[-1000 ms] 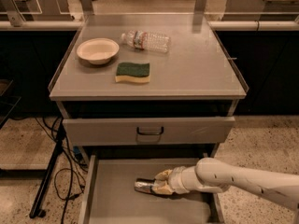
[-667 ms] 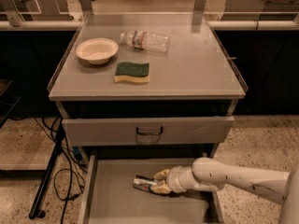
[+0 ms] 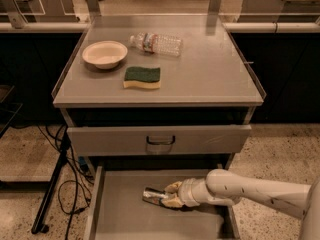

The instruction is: Place redbull can into middle drawer

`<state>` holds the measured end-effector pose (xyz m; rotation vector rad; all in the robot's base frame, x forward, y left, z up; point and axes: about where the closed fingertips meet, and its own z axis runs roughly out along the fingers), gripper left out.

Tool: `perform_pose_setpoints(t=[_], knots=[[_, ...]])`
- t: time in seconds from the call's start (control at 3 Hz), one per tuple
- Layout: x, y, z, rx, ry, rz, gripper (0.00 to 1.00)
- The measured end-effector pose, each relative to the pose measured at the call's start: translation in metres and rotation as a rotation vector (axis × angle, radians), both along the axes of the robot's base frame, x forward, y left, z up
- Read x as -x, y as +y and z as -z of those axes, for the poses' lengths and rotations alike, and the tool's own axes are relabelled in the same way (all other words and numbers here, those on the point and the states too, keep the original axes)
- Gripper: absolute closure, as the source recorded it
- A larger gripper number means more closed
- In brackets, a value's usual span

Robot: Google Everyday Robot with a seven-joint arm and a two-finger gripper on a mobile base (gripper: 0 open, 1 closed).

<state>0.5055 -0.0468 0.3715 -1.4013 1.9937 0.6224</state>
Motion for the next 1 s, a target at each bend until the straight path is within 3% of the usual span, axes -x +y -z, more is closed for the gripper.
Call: perform_pose_setpoints(t=[0.33,0.67,1.0], knots=[[0.0,0.0,0.0,0.0,0.0,0.0,0.27],[0.0,0.0001,0.0,0.0,0.0,0.0,0.04],[0.0,0.0001,0.0,0.0,0.0,0.0,0.0]])
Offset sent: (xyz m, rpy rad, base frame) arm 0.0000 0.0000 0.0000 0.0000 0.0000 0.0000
